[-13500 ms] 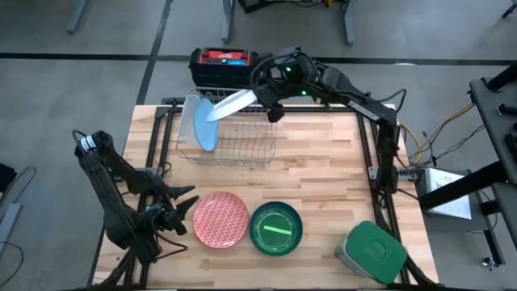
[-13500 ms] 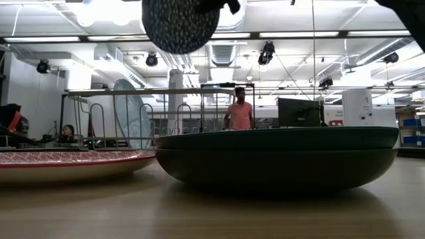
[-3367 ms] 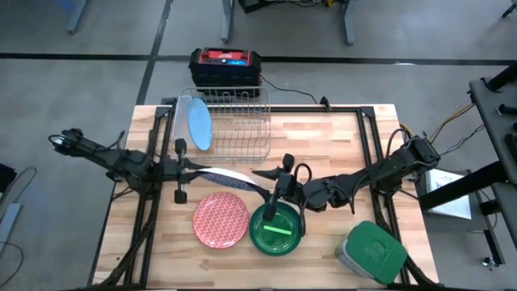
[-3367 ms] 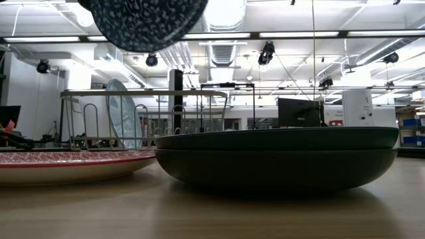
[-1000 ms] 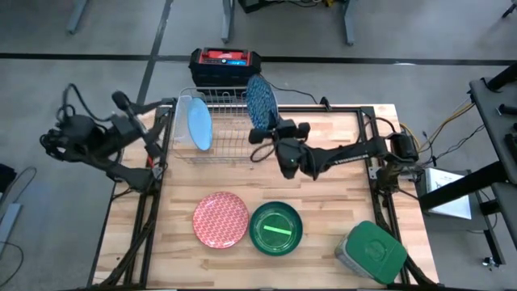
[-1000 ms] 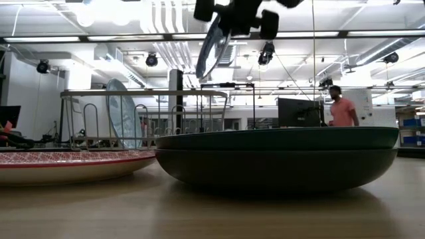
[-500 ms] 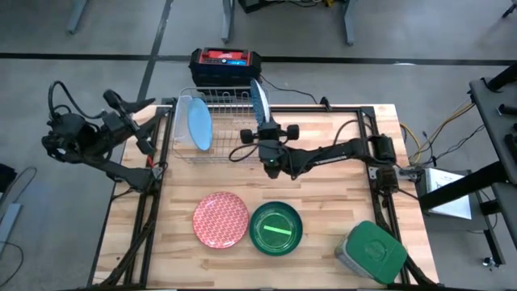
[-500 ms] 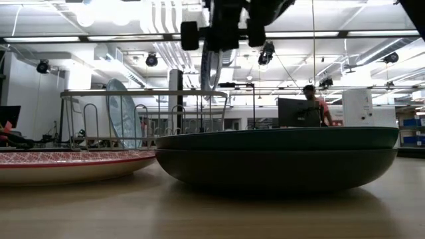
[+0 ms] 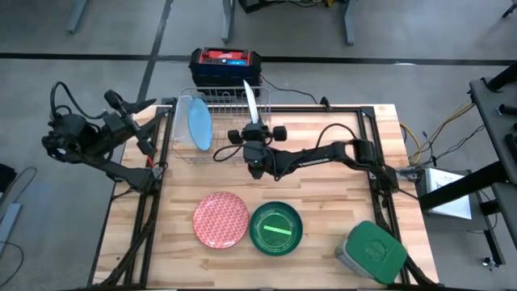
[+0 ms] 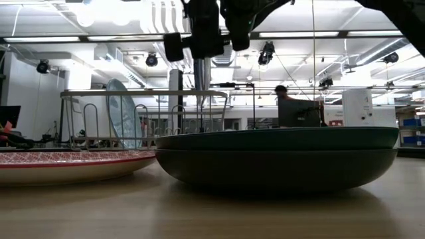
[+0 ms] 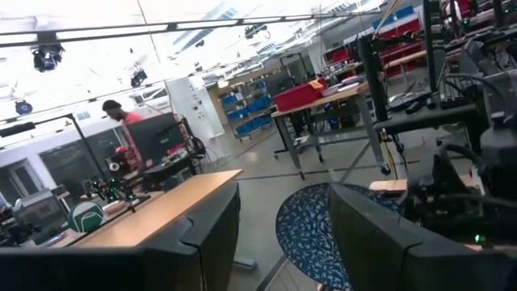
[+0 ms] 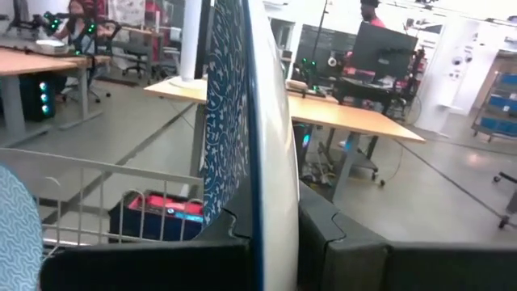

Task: Sort dishes
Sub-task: Put the blue patterned plate into the dish rack

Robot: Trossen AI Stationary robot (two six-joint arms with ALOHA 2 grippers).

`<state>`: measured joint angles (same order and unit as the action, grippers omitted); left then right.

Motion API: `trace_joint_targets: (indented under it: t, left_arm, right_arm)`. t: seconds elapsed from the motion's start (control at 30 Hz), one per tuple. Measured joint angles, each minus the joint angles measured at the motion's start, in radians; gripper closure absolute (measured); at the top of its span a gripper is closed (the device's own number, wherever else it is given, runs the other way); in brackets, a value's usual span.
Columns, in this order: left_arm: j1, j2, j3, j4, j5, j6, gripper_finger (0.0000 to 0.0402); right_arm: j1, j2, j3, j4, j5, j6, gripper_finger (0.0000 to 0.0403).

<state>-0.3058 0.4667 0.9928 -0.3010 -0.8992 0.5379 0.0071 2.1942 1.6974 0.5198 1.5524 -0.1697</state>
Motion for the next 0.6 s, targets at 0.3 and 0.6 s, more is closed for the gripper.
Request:
trace_joint_targets:
  t: [0.3, 0.6]
  left_arm:
    - [0.000, 0.000, 0.000, -0.009, 0.000, -0.008, 0.0224]
    - [0.000, 0.000, 0.000, -0.017, 0.000, -0.024, 0.0224]
  right_arm:
    - [-0.011, 0.003, -0.017, -0.045, -0.005, 0.082, 0.0380]
    - [-0.019, 0.003, -0.018, -0.364, -0.028, 0.401, 0.0380]
